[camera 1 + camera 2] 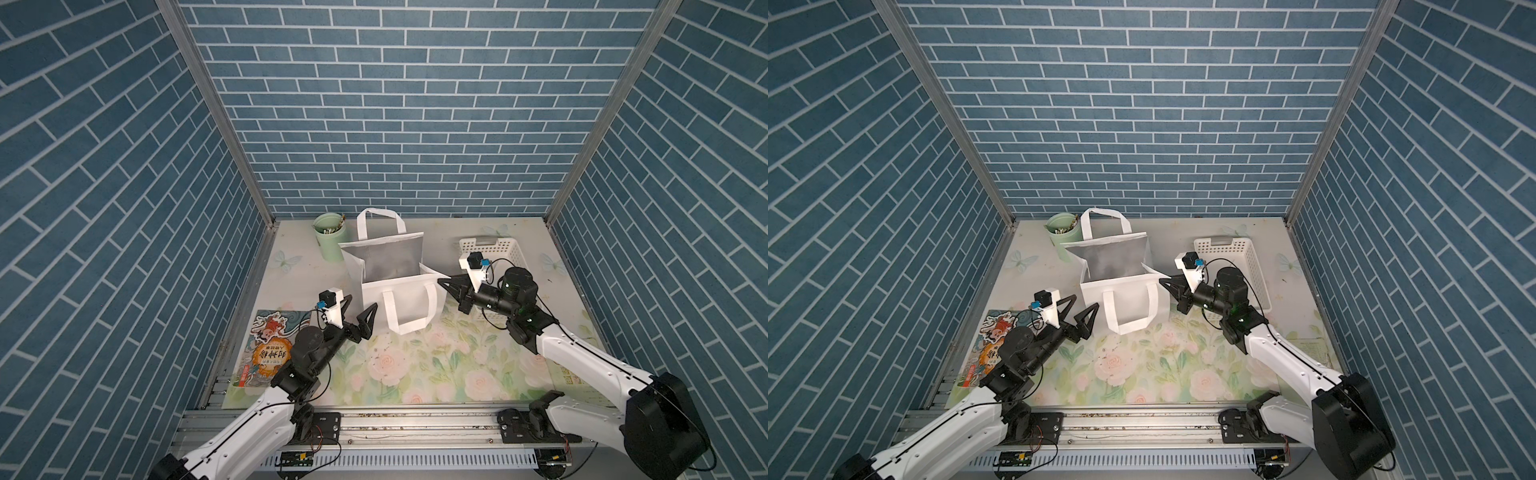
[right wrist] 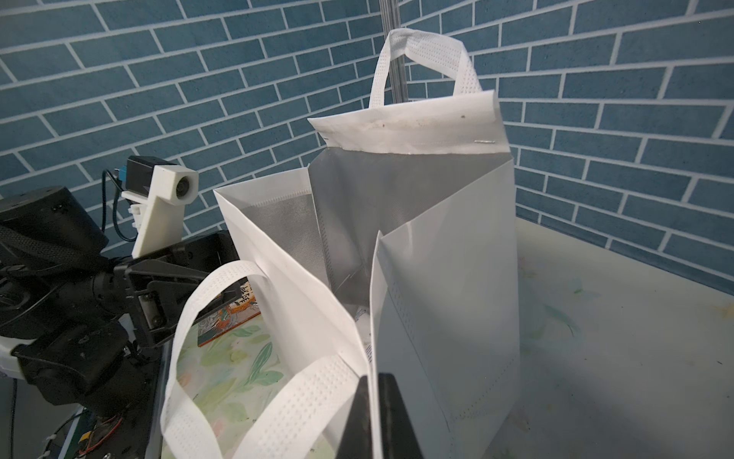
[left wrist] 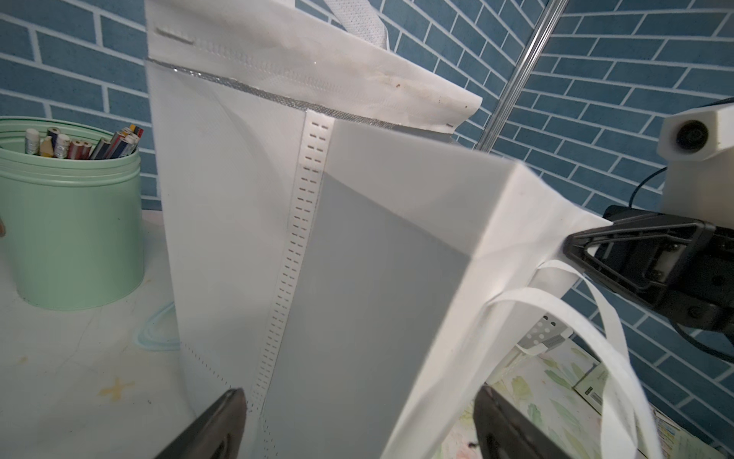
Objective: Place the ice pack in the delivery bag
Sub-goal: Close the delivery bag at the center of the board.
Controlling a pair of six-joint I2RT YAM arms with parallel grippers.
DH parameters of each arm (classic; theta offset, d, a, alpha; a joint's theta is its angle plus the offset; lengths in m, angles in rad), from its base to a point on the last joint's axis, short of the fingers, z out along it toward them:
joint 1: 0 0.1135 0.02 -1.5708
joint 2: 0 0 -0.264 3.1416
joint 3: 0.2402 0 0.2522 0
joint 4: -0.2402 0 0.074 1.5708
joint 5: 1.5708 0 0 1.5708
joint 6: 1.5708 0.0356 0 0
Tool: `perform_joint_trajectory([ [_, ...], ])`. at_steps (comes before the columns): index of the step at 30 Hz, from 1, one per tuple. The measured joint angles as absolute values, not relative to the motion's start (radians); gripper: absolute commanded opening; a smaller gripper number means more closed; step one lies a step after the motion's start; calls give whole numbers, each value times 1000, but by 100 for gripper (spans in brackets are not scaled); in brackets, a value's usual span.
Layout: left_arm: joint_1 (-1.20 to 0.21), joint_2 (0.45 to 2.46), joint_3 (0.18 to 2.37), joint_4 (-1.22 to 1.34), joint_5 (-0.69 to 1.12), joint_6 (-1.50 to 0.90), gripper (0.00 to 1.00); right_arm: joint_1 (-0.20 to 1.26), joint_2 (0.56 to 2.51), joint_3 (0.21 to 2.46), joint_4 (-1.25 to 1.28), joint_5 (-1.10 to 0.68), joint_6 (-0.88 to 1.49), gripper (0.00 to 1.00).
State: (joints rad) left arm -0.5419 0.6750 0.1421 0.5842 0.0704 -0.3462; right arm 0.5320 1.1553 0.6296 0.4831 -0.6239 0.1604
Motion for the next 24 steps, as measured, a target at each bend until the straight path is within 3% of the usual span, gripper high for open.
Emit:
perform_joint_trajectory([
  [10, -542, 862, 188, 733, 106, -332, 87, 532, 1162, 649, 456, -612, 157, 0],
  [21, -535, 1017, 215, 862, 223, -369, 47, 532, 1203, 696, 427, -567, 157, 0],
  [24, -535, 1026, 214, 895, 272, -395, 43, 532, 1227, 730, 409, -544, 157, 0],
])
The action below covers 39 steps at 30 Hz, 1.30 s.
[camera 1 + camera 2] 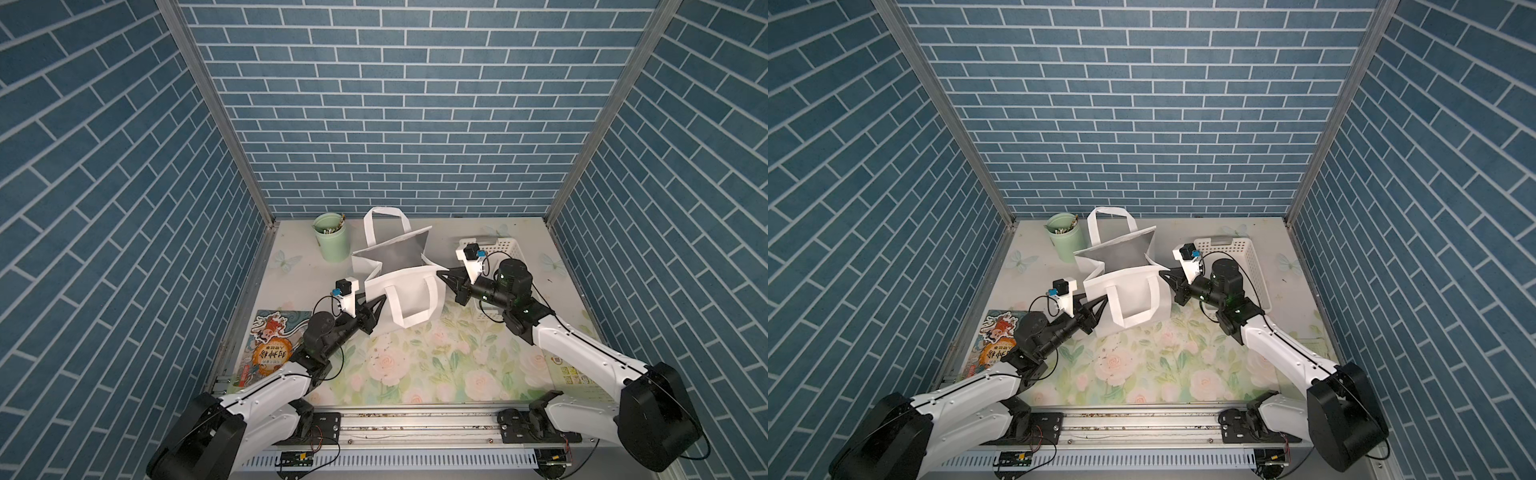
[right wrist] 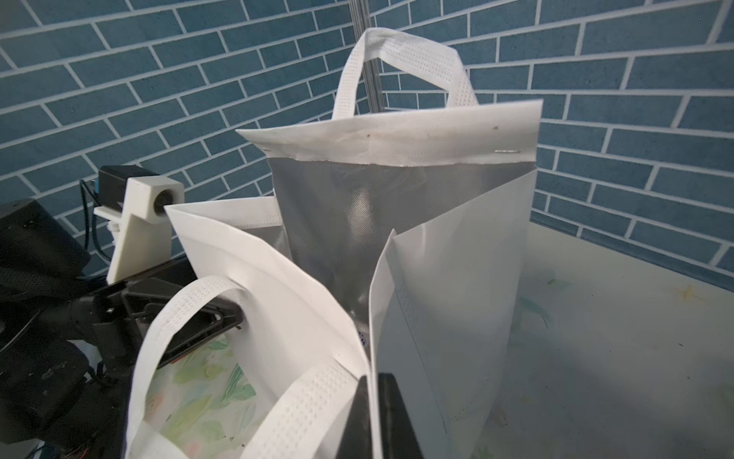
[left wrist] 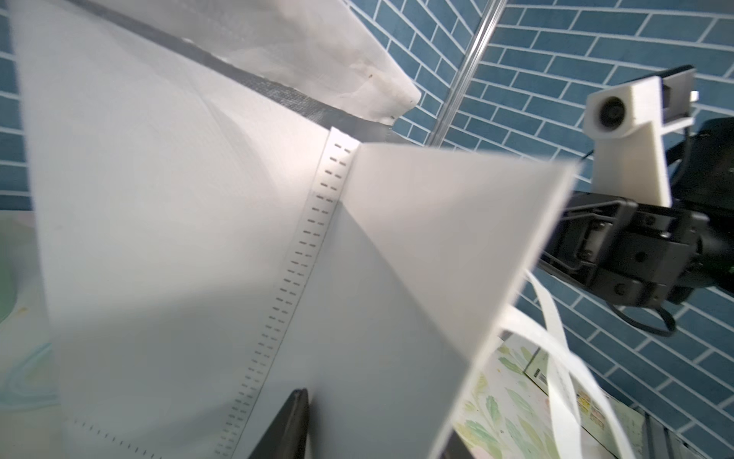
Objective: Place the ice pack in the delivery bag
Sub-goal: Close the delivery bag at the center of the board.
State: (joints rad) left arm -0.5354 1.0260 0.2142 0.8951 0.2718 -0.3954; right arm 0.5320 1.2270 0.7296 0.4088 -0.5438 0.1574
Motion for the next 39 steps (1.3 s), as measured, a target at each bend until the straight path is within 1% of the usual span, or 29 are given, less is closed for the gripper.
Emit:
perform_joint_trajectory([
  [5, -535, 1002, 199, 936, 312, -425, 36, 532, 1253, 771, 373, -481, 158, 1],
  [7, -535, 990, 183, 954, 316, -437, 35, 532, 1263, 784, 371, -454, 160, 2],
  [8, -535, 986, 173, 964, 316, -443, 32, 533, 1269, 789, 369, -443, 161, 3],
  [11, -535, 988, 159, 983, 315, -461, 27, 535, 1285, 801, 368, -428, 162, 9],
  [12, -535, 991, 159, 987, 315, -463, 26, 535, 1292, 806, 367, -427, 163, 13],
  [13, -535, 994, 159, 991, 315, -467, 23, 535, 1296, 809, 367, -424, 165, 15],
  [15, -535, 1002, 159, 997, 315, -472, 19, 535, 1299, 813, 366, -416, 176, 17],
  [16, -535, 1006, 159, 1001, 315, -476, 14, 535, 1299, 813, 366, -411, 180, 20],
  [18, -535, 1015, 159, 1009, 318, -487, 8, 535, 1298, 813, 363, -398, 198, 34],
  [20, -535, 1022, 159, 1016, 327, -500, 2, 535, 1290, 812, 348, -378, 229, 44],
  [23, -535, 1022, 159, 1018, 339, -516, 0, 537, 1258, 807, 312, -351, 282, 54],
  [25, -535, 1014, 159, 1011, 340, -524, 0, 543, 1221, 799, 288, -327, 315, 58],
  [26, -535, 1007, 159, 1005, 340, -526, 1, 546, 1199, 795, 274, -312, 329, 59],
  [27, -535, 999, 159, 998, 340, -527, 6, 550, 1176, 792, 258, -298, 343, 60],
  [28, -535, 987, 159, 989, 339, -527, 9, 561, 1146, 788, 241, -281, 362, 61],
  [29, -535, 978, 159, 981, 339, -527, 10, 572, 1121, 783, 229, -268, 374, 61],
  [30, -535, 971, 159, 972, 340, -527, 13, 585, 1098, 777, 217, -257, 390, 62],
  [32, -535, 959, 162, 954, 341, -519, 27, 613, 1055, 767, 193, -237, 415, 62],
  [33, -535, 955, 167, 947, 342, -516, 36, 629, 1038, 765, 179, -223, 425, 62],
  [34, -535, 952, 175, 940, 341, -509, 47, 642, 1027, 764, 166, -212, 433, 62],
  [35, -535, 951, 182, 937, 341, -509, 52, 653, 1020, 764, 154, -199, 440, 62],
  [37, -535, 950, 198, 929, 335, -498, 60, 670, 1013, 762, 131, -175, 449, 61],
  [39, -535, 951, 213, 913, 328, -479, 65, 682, 1012, 756, 116, -160, 452, 61],
])
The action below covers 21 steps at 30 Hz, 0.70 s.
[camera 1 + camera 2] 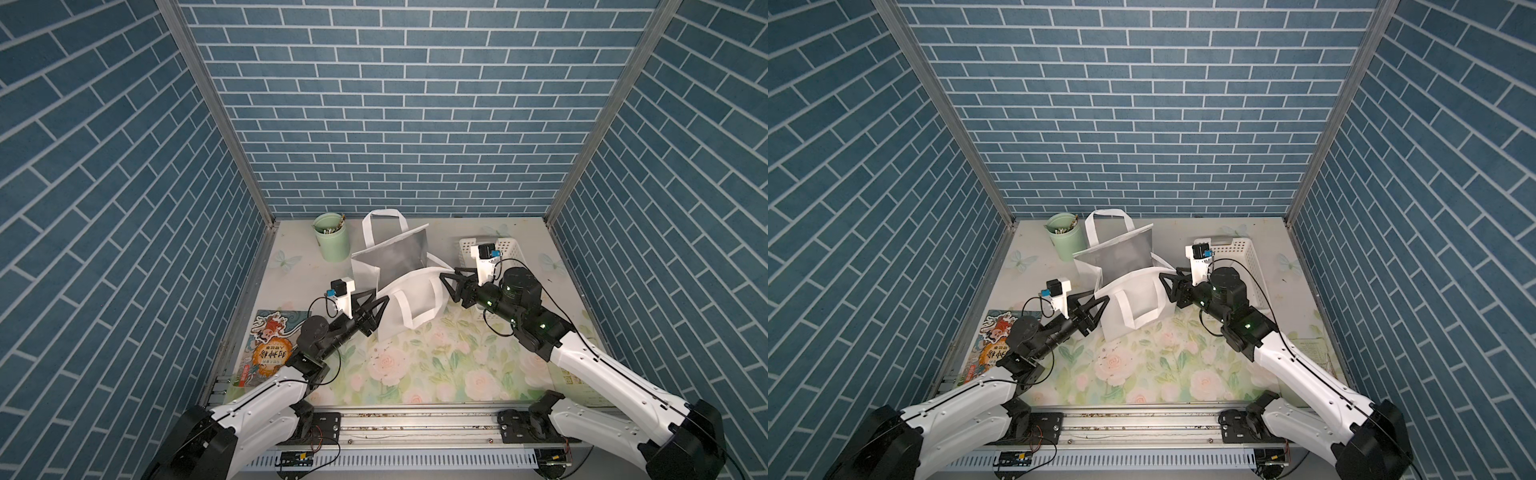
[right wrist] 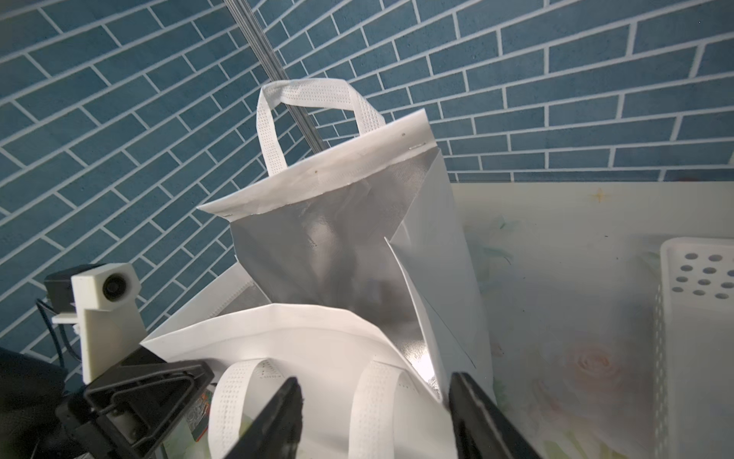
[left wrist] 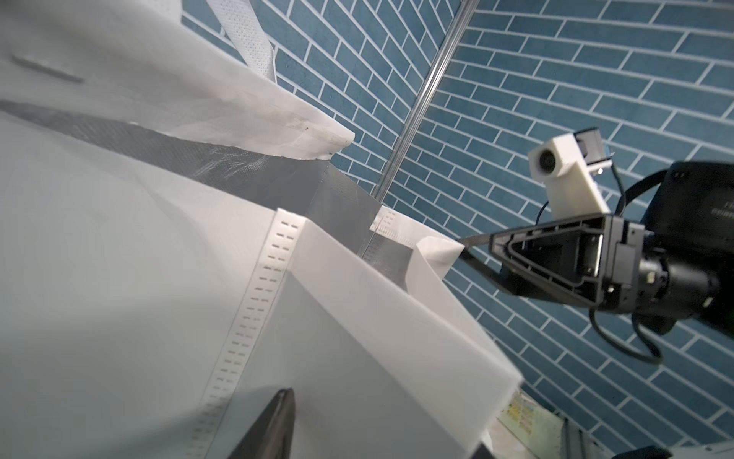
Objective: Place the ice pack in the delivery bag
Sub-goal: Close the delivery bag at the center of the board.
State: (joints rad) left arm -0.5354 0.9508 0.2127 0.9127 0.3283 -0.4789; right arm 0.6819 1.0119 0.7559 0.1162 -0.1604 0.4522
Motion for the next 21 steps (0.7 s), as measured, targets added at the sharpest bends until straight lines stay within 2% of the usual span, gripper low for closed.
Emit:
perform_joint_trajectory([
  [6, -535, 962, 237, 887, 313, -429, 72, 718, 1024, 741, 89, -149, 473, 60],
  [9, -535, 982, 247, 890, 310, -416, 62, 741, 1036, 741, 89, -146, 475, 60],
  [15, -535, 1018, 247, 923, 308, -420, 33, 789, 1052, 768, 66, -125, 476, 62],
  [17, -535, 1025, 247, 933, 309, -424, 28, 799, 1052, 792, 42, -112, 476, 68],
  [21, -535, 1028, 247, 940, 318, -431, 25, 806, 1049, 848, -17, -46, 482, 85],
])
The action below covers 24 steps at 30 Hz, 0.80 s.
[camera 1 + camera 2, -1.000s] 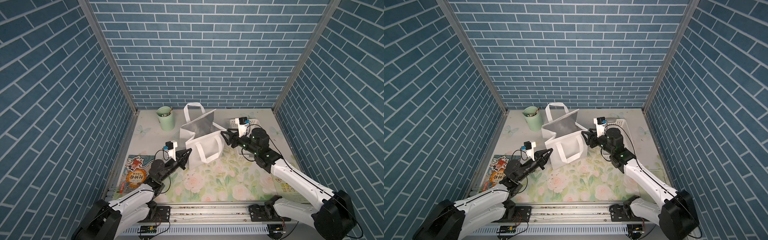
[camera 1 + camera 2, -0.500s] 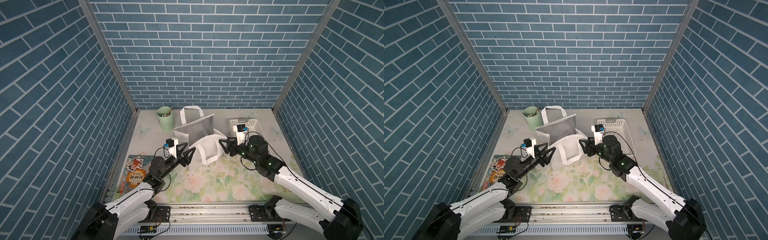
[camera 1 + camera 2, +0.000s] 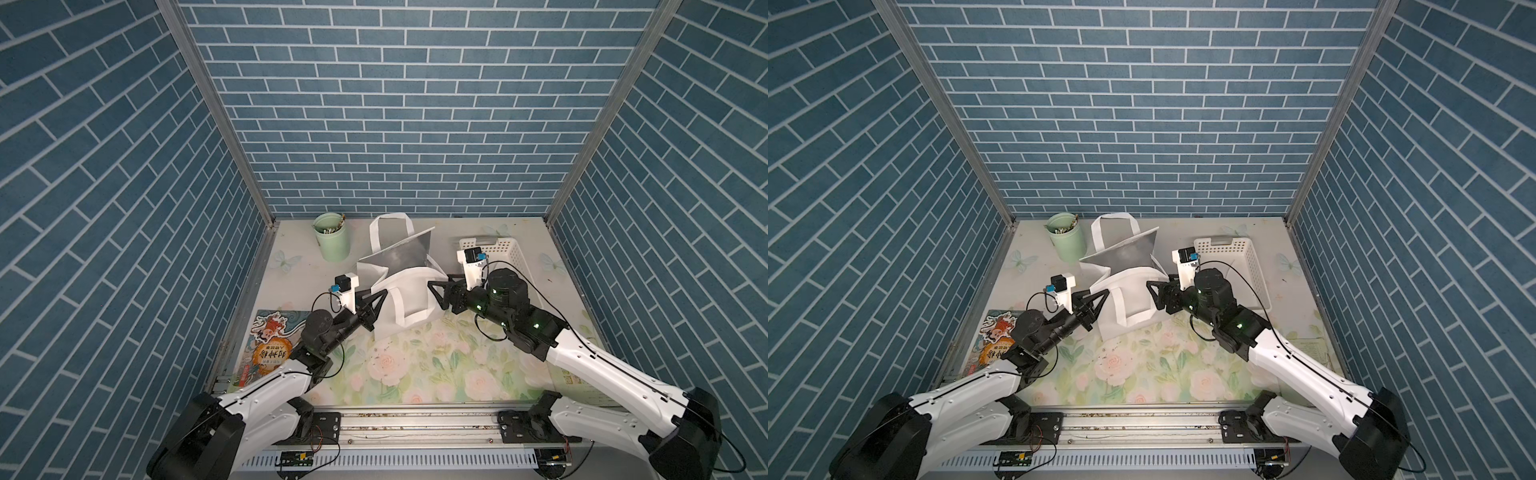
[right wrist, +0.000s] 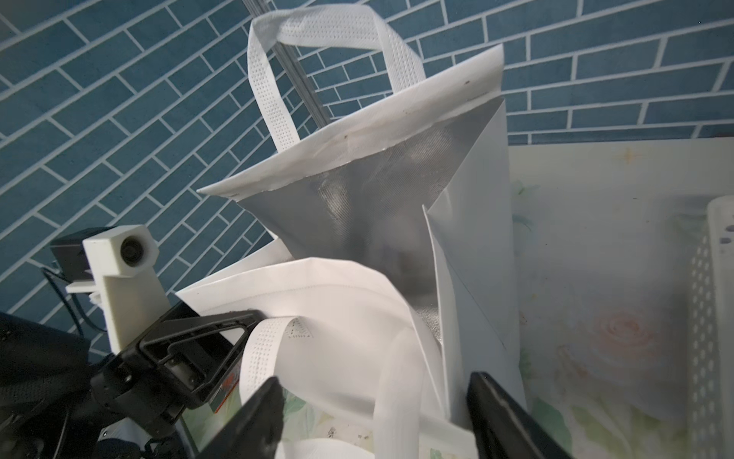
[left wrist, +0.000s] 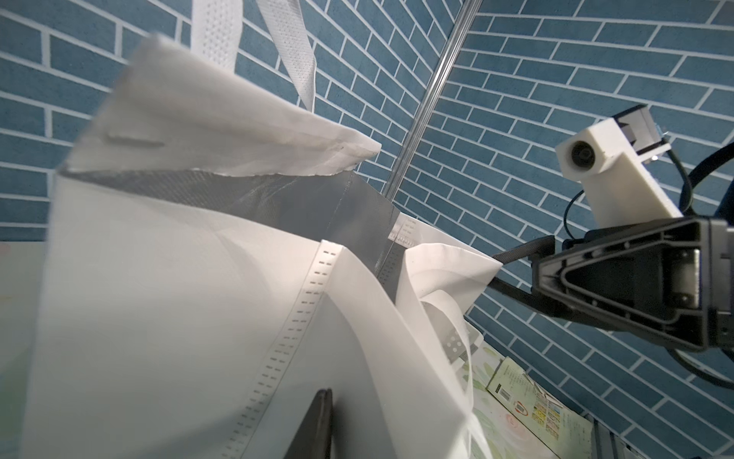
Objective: Place the ice pack in the delivery bag
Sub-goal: Close the delivery bag at the center of the board.
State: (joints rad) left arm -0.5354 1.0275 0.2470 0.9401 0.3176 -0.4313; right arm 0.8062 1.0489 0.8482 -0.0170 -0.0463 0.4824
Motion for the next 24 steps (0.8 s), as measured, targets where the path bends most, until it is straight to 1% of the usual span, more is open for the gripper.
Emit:
perform_joint_trajectory([
  [3, -535, 1023, 246, 941, 322, -436, 20, 807, 1033, 889, -73, 26, 479, 87],
  [5, -535, 1011, 240, 946, 327, -446, 20, 807, 1008, 907, -104, 59, 490, 87],
  [9, -535, 996, 227, 962, 346, -472, 20, 811, 970, 921, -124, 67, 551, 87],
  [13, -535, 995, 218, 982, 364, -502, 19, 820, 925, 920, -107, 52, 630, 82],
  [17, -536, 995, 213, 994, 373, -527, 16, 846, 901, 918, -20, 23, 717, 74],
  [20, -537, 996, 213, 1007, 381, -540, 14, 891, 940, 918, 75, -2, 790, 72],
  [24, -542, 1000, 213, 1011, 387, -550, 14, 944, 1058, 936, 164, -22, 863, 70],
])
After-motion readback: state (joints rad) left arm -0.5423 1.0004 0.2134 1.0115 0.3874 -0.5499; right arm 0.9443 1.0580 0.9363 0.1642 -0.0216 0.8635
